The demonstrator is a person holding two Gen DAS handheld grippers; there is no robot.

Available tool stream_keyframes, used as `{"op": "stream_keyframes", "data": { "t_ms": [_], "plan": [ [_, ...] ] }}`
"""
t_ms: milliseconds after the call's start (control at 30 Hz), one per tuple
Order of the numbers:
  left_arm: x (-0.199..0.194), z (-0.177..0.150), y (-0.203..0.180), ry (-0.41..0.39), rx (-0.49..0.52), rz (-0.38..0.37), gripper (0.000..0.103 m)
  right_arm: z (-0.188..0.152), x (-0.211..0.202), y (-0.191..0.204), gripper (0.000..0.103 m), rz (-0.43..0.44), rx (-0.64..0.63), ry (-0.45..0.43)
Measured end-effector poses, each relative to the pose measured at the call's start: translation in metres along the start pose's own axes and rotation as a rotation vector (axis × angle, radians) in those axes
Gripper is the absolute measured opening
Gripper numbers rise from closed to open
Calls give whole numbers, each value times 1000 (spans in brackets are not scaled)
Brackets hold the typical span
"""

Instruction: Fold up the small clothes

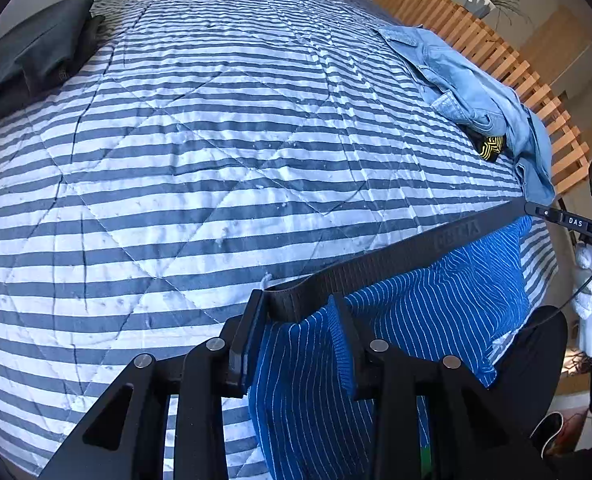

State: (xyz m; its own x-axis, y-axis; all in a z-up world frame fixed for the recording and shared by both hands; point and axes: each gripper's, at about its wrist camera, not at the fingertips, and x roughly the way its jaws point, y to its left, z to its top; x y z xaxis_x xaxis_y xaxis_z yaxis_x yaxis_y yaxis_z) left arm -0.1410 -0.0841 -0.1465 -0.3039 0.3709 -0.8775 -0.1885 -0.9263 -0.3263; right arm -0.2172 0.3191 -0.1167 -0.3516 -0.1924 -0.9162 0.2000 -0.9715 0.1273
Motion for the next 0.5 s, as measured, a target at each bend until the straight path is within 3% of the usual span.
{"op": "stream_keyframes", "data": {
  "t_ms": [33,200,300,367,433,500],
  "plan": [
    [1,0,1,-7,-9,-2,20,0,1,2,5,-4,-6,-1],
    [0,5,-3,-34,-1,2,9,-1,3,10,5,6,-23,3],
    [-6,6,-4,-59,-10,-14,8,-1,2,8,5,8,-18,-1],
    [-11,7,-3,-80,-16,-13,13,-1,1,5,5,18,-10,3],
    [-6,10,4,-29,-53,-23,40,-2,1,2,5,27,0,10],
    [-3,12,15,-20,-105,-49,42,-3,0,-1,5,35,9,15]
  ]
}}
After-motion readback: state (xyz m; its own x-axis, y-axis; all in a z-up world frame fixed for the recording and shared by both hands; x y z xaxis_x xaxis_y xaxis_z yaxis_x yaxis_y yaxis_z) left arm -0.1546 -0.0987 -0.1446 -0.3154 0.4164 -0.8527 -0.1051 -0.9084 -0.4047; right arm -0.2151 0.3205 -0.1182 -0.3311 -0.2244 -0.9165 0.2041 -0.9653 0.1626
